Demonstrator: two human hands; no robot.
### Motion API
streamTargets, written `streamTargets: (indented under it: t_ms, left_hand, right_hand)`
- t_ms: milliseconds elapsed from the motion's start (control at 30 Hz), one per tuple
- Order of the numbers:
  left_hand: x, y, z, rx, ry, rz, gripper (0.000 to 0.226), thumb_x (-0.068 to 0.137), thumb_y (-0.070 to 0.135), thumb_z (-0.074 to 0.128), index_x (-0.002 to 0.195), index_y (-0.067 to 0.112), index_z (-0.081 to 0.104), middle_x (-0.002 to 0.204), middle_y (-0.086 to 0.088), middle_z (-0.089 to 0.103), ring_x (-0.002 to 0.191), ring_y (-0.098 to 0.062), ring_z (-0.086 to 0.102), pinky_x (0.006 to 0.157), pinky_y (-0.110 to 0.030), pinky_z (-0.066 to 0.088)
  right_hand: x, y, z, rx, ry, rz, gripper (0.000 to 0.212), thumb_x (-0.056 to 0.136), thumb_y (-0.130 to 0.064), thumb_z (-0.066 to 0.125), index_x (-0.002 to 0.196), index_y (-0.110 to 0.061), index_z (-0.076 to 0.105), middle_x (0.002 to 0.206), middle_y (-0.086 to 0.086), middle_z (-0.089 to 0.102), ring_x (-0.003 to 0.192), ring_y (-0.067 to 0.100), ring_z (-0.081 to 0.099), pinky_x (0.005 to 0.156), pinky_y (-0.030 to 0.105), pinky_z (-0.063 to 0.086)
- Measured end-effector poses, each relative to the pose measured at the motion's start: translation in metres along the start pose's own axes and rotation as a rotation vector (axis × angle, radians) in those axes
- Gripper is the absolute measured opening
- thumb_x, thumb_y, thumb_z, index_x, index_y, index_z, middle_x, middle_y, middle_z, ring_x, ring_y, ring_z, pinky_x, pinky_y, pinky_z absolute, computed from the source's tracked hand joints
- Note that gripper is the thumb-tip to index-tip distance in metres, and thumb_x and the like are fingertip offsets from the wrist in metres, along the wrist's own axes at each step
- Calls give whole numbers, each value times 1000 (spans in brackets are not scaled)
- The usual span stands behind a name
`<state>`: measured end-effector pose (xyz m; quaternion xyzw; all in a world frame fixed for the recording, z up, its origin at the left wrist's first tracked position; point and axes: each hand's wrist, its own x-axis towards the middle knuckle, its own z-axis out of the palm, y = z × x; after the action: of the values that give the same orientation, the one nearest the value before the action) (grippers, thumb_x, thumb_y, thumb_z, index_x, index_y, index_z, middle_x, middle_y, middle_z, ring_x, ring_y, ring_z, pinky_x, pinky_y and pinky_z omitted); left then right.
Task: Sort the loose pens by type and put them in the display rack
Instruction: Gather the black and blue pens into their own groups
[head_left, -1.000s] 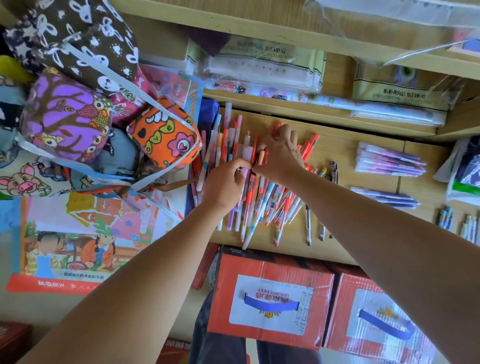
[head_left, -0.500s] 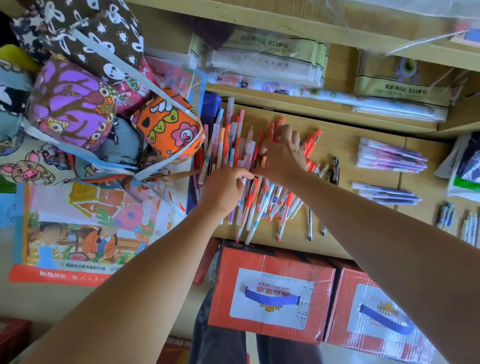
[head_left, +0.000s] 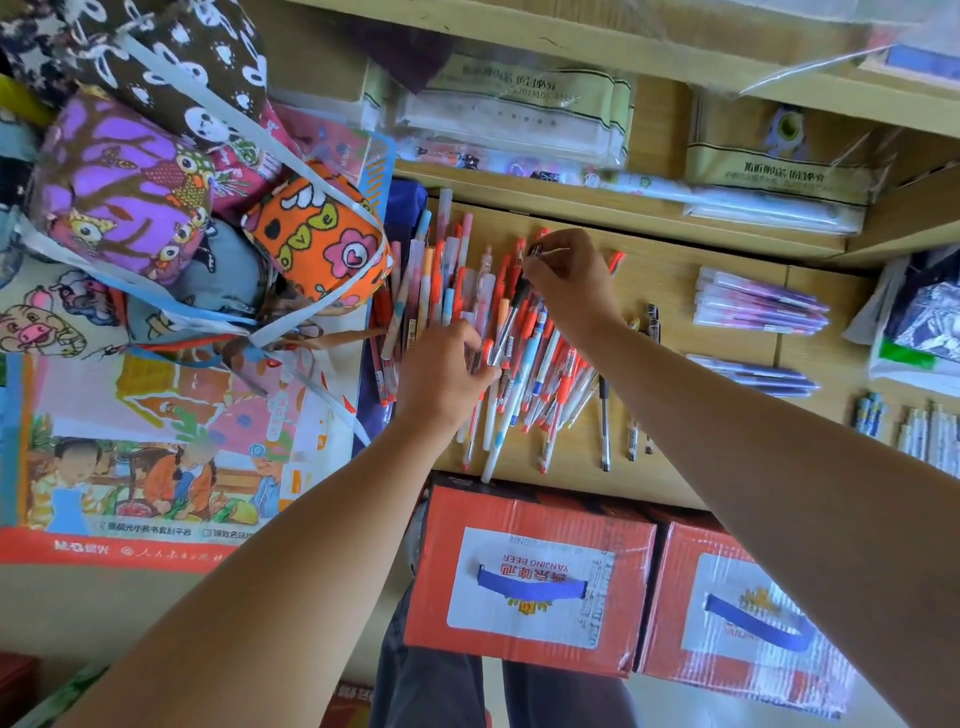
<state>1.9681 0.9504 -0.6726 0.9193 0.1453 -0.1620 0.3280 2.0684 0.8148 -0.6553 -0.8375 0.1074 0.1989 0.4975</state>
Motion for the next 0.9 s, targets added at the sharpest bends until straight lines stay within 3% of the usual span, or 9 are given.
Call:
streamTargets:
  t_ms: [167, 267, 367, 433, 533, 600, 667, 767, 900]
  left_hand:
    - [2, 9, 8, 31, 77, -34, 21, 80, 20, 74, 91, 13, 58, 90, -5, 60, 81, -22, 59, 66, -29, 42]
    - [2, 20, 5, -12, 168, -55, 17, 89, 17, 63, 104, 11, 58, 106, -8, 59, 89, -18, 56, 70, -20, 34]
    - [0, 41, 2, -84, 226, -33, 20, 92, 9, 54, 112, 11, 57, 109, -11, 56, 84, -17, 53, 67, -17, 31]
    - [2, 55, 7, -148, 212, 40, 23, 92, 1, 49, 112, 10, 57, 102, -13, 58, 79, -17, 53, 65, -18, 36]
    - [0, 81, 22, -305, 94, 102, 34, 93, -1, 46, 122, 16, 52, 86, -3, 59, 73, -20, 61, 66, -40, 53]
    - [-5, 97, 38, -359, 21, 98, 44, 92, -2, 49, 132, 19, 45, 93, 2, 63, 77, -21, 66, 68, -41, 55]
    - [-8, 108, 57, -359, -10, 40, 43, 92, 5, 56, 132, 16, 45, 104, 1, 66, 87, -20, 67, 73, -39, 54]
    - [-7, 115, 81, -339, -7, -88, 31, 90, 25, 64, 115, 7, 59, 105, -8, 69, 96, -23, 66, 83, -42, 52]
    - [-10, 121, 88, -206, 69, -99, 33, 91, 29, 63, 117, 9, 64, 93, -3, 69, 86, -18, 63, 69, -27, 42]
  right_hand:
    - [-3, 9, -22, 143, 102, 19, 11, 92, -15, 56, 102, -18, 51, 82, 0, 63, 66, 14, 56, 58, 28, 46]
    - [-6, 24, -46, 112, 139, 56, 8, 93, -15, 55, 100, -19, 53, 75, -4, 61, 60, 12, 51, 52, 25, 41]
    - [-16, 40, -76, 50, 152, 83, 9, 93, -16, 57, 100, -19, 55, 73, -4, 61, 59, 12, 54, 53, 25, 42]
    - [-25, 52, -96, 17, 136, 111, 9, 92, -14, 58, 100, -18, 55, 69, -5, 60, 53, 8, 52, 51, 24, 41]
    - [-38, 71, -118, -88, 94, 98, 11, 90, -15, 62, 100, -17, 57, 67, -2, 59, 61, 16, 54, 59, 28, 43]
    - [-45, 81, -125, -166, 68, 92, 14, 89, -17, 64, 103, -15, 60, 69, -1, 60, 64, 15, 55, 59, 26, 44]
    - [-49, 90, -124, -215, 68, 87, 15, 89, -19, 65, 103, -16, 60, 73, 0, 62, 66, 14, 57, 58, 26, 45]
    - [-49, 98, -116, -256, 115, 83, 18, 88, -19, 65, 105, -16, 60, 82, 1, 65, 74, 17, 59, 59, 26, 45]
    - [-53, 105, -108, -277, 173, 47, 26, 86, -13, 66, 111, -12, 57, 96, 5, 66, 82, 20, 62, 69, 33, 52]
